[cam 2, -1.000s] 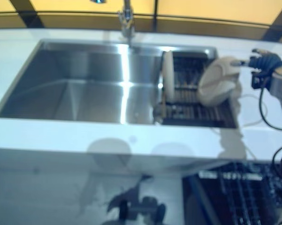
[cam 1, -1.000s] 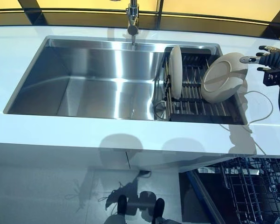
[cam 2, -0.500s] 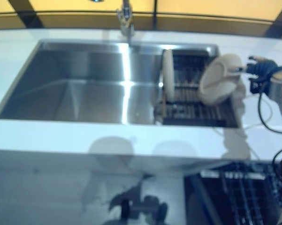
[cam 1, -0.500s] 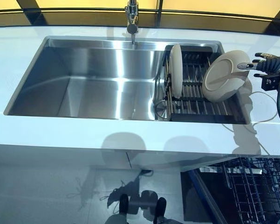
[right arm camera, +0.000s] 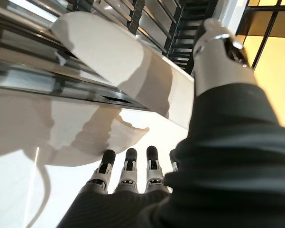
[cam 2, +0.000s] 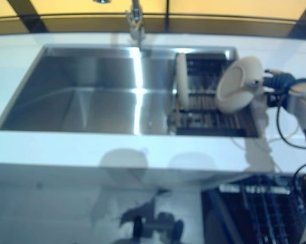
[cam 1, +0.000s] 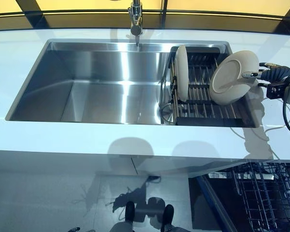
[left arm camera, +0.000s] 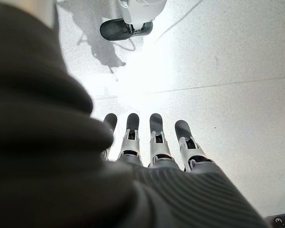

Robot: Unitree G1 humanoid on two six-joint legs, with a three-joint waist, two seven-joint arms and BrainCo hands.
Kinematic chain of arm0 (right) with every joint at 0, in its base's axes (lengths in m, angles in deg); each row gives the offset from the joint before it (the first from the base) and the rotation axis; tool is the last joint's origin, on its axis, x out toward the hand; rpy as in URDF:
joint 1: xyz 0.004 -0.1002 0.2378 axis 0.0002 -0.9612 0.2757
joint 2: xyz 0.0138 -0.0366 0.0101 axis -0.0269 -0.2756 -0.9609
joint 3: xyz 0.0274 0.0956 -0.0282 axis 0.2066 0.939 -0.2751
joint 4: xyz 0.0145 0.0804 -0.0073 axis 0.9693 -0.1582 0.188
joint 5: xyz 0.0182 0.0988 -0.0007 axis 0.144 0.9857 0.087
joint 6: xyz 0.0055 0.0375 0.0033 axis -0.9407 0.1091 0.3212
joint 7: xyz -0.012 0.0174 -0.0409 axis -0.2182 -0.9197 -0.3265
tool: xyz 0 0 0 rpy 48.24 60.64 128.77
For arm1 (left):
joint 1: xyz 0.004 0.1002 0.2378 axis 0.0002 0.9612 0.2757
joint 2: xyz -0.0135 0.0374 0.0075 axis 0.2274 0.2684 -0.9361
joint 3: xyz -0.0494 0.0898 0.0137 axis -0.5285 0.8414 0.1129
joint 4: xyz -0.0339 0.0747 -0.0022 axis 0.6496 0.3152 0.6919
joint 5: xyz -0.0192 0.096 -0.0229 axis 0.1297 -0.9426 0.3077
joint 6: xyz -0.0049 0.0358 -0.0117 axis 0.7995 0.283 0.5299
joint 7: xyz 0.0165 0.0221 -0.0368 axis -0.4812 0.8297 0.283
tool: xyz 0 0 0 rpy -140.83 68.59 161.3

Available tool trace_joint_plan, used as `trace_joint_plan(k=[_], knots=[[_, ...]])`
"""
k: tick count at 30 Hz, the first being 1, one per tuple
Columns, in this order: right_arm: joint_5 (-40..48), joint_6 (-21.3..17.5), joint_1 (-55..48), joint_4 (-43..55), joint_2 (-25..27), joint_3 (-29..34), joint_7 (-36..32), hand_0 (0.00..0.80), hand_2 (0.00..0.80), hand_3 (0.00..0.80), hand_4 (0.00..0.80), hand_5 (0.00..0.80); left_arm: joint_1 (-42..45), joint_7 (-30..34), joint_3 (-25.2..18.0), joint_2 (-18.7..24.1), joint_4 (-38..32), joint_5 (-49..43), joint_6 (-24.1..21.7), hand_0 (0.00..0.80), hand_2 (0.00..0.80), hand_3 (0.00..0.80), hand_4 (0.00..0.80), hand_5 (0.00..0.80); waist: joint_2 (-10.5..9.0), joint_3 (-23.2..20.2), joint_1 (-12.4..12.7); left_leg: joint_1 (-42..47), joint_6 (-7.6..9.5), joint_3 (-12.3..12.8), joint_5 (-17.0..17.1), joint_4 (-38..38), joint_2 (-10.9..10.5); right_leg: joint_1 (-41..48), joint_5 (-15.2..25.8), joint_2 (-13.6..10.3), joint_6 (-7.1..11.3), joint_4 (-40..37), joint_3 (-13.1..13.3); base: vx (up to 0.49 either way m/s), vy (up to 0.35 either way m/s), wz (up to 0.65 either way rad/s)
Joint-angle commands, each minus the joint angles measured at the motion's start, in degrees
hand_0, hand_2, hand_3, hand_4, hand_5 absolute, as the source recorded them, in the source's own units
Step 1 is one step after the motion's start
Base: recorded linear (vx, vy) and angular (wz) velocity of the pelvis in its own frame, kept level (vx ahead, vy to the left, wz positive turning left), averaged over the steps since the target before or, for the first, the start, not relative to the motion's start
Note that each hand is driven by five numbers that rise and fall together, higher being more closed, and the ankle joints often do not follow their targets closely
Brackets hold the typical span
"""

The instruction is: Take plates into dishwasher

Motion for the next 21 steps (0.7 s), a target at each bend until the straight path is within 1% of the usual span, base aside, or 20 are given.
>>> trace_joint_plan(k=[1,12,18,21], knots=[[2.11,-3.10,2.82,-0.11,0.81,-0.12,0.17,0.000,0.000,0.000,0.000,0.000,1.64,0.27,1.93,2.28,1.02,1.67,-0.97,0.000,0.000,0.000,0.000,0.000,-0.56,0.64,0.69,-1.68,0.72,0.51,-3.53,-0.27,-1.09,1.04,-4.25,-0.95,2.38,-0.05,-2.25,0.000,0.000,0.00],[2.95,-4.78,3.52,-0.70,-0.09,-0.32,0.92,0.000,0.000,0.000,0.000,0.000,1.67,0.08,2.24,2.12,0.58,2.63,-1.10,0.000,0.000,0.000,0.000,0.000,-0.47,1.09,1.33,-1.85,0.79,0.04,-3.41,-0.27,-1.19,1.08,-4.21,-1.08,2.33,-0.05,-2.89,0.000,0.000,0.00],[3.32,-4.61,4.06,-0.74,-0.69,-0.40,1.29,0.000,0.000,0.000,0.000,0.000,2.07,0.20,2.22,1.78,0.31,3.07,-1.09,0.000,0.000,0.000,0.000,0.000,-0.31,1.28,1.67,-1.91,0.82,-0.29,-3.34,-0.27,-1.25,1.13,-4.25,-1.15,2.31,-0.05,-3.18,0.000,0.000,0.00],[5.14,-5.10,4.82,-0.82,-1.14,-0.90,1.74,0.000,0.000,0.000,0.000,0.000,2.15,0.53,2.40,1.73,0.24,3.53,-1.05,0.000,0.000,0.000,0.000,0.000,-0.14,1.41,1.94,-2.06,0.83,-0.45,-3.23,-0.27,-1.28,1.06,-4.25,-1.17,2.24,-0.05,-3.44,0.000,0.000,0.00]])
